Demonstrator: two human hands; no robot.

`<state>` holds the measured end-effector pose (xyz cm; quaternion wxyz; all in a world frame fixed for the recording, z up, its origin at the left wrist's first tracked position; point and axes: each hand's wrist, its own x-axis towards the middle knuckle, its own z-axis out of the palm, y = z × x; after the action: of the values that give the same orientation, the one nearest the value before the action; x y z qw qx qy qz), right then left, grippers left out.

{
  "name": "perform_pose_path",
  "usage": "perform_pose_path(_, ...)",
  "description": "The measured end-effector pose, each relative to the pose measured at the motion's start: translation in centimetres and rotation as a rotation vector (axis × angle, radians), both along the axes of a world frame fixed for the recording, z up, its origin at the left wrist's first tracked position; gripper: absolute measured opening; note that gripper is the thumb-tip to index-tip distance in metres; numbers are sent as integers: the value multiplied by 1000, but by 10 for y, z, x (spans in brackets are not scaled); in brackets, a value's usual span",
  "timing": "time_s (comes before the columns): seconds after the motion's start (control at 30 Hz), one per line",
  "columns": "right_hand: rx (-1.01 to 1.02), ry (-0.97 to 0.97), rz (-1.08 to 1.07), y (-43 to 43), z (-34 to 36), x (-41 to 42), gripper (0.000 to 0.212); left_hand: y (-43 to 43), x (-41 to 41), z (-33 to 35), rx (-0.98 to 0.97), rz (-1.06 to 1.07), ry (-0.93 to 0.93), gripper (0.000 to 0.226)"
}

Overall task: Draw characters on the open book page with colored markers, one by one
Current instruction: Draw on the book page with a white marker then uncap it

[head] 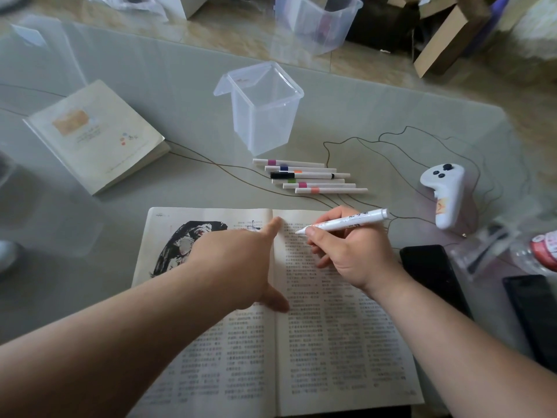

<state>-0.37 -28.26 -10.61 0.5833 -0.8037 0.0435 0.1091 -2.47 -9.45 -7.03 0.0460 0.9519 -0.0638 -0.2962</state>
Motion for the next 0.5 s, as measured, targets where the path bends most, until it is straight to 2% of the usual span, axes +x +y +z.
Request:
perform_pose_path(0.13,-164,-65,14,0,1,1,15,0,0,0,6,1,-1,136)
perform_pose_path(0.23,-251,-96,-77,-2,1,5,20,0,0,0,6,4,-1,136)
perform_pose_path(0.3,-181,-79,-102,-6,1,7,19,1,0,0,4,6,-4,136)
perform_pose_path(0.43,-2,-26,57,-7,5,2,7,0,0,-1,6,5,-6,135)
perform_pose_path(0.5,-22,-16,97,-6,6,1,6,0,0,-2,3,10,-4,136)
